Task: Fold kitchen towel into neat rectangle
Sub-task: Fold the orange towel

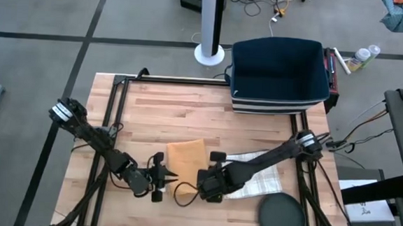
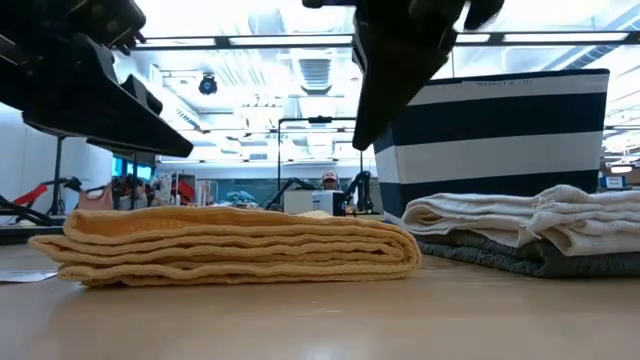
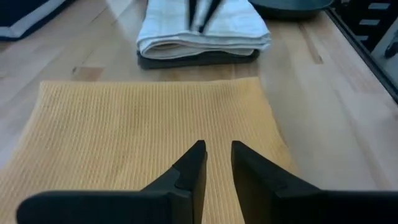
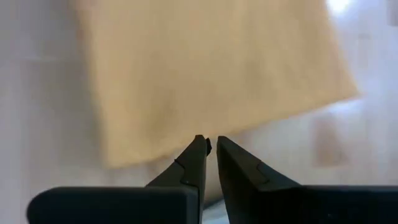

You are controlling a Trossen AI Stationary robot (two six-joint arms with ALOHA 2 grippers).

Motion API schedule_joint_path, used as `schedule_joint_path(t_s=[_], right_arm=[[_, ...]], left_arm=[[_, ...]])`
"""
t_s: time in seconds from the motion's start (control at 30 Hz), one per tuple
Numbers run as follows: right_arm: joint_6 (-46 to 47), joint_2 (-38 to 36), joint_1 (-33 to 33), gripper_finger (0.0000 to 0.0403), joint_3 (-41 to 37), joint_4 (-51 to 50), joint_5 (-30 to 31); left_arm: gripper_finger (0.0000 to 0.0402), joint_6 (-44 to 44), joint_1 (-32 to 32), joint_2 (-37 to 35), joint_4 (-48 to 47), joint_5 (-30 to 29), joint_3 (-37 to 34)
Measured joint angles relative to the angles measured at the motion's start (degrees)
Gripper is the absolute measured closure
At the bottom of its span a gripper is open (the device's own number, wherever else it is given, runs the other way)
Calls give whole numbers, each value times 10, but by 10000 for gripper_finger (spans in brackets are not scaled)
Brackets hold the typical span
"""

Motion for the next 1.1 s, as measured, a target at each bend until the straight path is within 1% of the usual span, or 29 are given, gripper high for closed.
schedule_joint_path(t_s=[0.1, 0.2, 0.27, 0.37, 0.47, 0.6, 0.77, 0.93, 1.0, 1.1], right_arm=[[0, -17, -23, 363, -17, 8, -4], [-22, -16, -47, 362, -47, 43, -5], [-45, -14, -64, 365, -80, 93, -25], [-68, -11, -84, 370, -134, 203, -68], [-73, -3, -100, 375, -179, 259, -81], [-69, -4, -113, 379, -193, 263, -82], [-115, -22, -114, 378, -165, 245, -88], [-158, -35, -144, 378, -159, 237, -30], [-171, -33, -165, 378, -162, 239, -28], [-180, -24, -192, 381, -169, 269, -30]], left_arm=[[333, -18, 0, 14, -1, 8, 0], [337, -33, 0, 33, 1, 34, 0], [343, -41, 0, 49, 1, 62, 0], [351, -52, 0, 71, 0, 101, 0], [359, -68, -1, 87, 3, 110, -1], [363, -69, -1, 94, 3, 104, -1], [363, -41, 0, 75, -1, 92, -1], [363, -11, 3, 42, -7, 83, -1], [363, 0, 4, 27, -14, 79, -1], [363, 8, 8, 13, -37, 71, -1]])
